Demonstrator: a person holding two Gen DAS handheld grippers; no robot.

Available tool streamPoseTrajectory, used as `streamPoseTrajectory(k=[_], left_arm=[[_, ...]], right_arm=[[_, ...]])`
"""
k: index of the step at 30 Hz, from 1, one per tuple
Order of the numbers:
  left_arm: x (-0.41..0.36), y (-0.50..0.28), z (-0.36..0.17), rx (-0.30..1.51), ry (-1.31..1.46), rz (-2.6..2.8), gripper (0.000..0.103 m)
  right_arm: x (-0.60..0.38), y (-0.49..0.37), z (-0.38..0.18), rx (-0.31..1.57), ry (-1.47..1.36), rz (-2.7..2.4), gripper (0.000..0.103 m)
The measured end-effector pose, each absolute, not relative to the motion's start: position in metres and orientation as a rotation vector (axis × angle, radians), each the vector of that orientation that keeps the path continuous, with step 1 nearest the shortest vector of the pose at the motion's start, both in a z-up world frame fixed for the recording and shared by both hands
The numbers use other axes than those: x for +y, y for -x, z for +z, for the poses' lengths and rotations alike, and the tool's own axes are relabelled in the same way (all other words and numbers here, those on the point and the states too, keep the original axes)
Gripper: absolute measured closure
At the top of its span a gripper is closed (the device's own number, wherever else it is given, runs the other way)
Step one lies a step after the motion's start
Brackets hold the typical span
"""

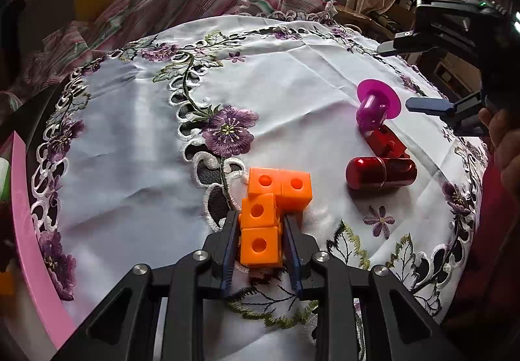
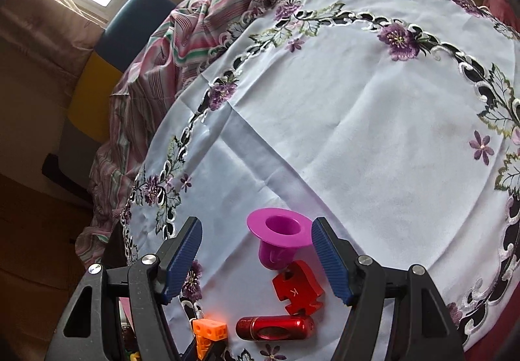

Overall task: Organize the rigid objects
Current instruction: 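Grasp the orange cube stack with the left tool while the right tool grasps the pink cup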

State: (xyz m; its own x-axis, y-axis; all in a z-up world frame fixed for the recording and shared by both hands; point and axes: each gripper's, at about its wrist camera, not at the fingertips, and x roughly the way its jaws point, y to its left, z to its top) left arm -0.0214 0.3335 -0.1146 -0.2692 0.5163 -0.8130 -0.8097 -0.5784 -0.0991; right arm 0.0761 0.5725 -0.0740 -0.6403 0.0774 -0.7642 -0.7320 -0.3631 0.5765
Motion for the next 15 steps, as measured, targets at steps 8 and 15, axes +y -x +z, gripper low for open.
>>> streamPoseTrajectory(k=[8, 15], left_arm=[[0.329, 0.02, -0.117, 0.4, 1.03, 1.963, 0.075], [0.325, 0.022, -0.119, 0.351, 1.033, 1.96, 0.075]], right_arm=[[0.566, -0.059, -0.088, 1.272, 1.012, 1.974, 0.031], [0.563, -0.038, -0.096, 1.172, 1.096, 1.966, 0.031]])
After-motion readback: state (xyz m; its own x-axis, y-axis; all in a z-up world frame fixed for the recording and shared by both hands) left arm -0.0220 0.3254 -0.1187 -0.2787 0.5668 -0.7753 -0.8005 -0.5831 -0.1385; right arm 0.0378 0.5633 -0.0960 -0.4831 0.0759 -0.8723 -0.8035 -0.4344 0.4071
